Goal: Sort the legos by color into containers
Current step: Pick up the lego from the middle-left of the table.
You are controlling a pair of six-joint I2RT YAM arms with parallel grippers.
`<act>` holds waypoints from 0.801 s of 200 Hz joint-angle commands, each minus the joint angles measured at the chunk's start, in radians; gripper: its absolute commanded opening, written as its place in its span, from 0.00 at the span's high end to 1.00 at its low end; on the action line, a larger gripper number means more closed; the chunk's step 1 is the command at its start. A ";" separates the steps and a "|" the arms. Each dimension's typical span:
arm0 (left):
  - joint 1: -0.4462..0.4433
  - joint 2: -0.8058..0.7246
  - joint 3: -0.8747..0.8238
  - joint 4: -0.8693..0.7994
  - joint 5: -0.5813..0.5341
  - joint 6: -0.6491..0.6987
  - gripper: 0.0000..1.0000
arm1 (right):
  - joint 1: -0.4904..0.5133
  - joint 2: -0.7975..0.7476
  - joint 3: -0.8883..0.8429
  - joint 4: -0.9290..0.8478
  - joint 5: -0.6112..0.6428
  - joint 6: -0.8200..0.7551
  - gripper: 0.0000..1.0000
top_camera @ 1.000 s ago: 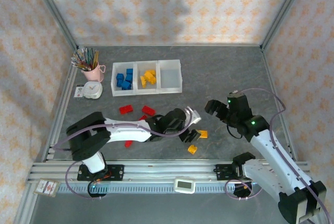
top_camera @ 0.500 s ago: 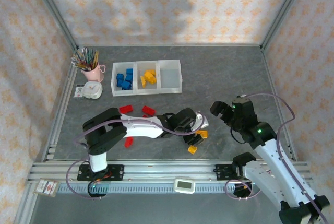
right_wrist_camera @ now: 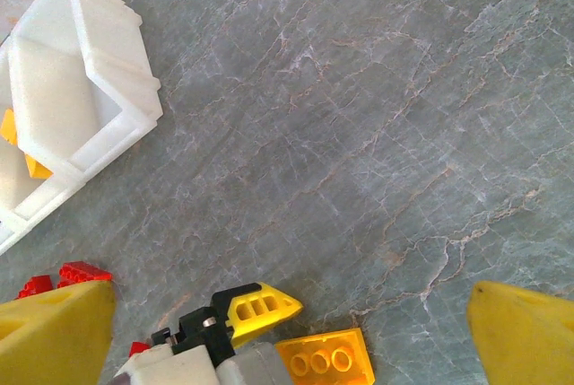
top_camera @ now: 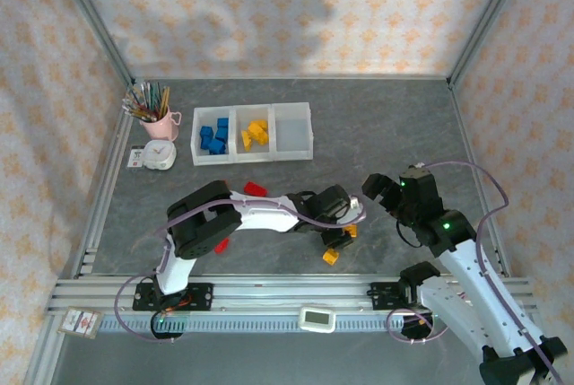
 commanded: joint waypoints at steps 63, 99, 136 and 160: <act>0.006 0.027 0.013 -0.058 -0.054 0.008 0.66 | -0.003 0.008 0.012 0.020 0.019 -0.009 0.00; 0.039 -0.055 -0.035 0.003 -0.045 -0.047 0.71 | -0.002 0.006 0.022 0.026 0.000 -0.027 0.00; 0.112 -0.255 -0.156 0.135 -0.032 -0.153 0.75 | -0.003 0.023 0.065 0.039 -0.044 -0.084 0.00; 0.156 -0.411 -0.253 0.207 -0.100 -0.218 0.75 | -0.003 0.050 0.080 0.095 -0.116 -0.123 0.00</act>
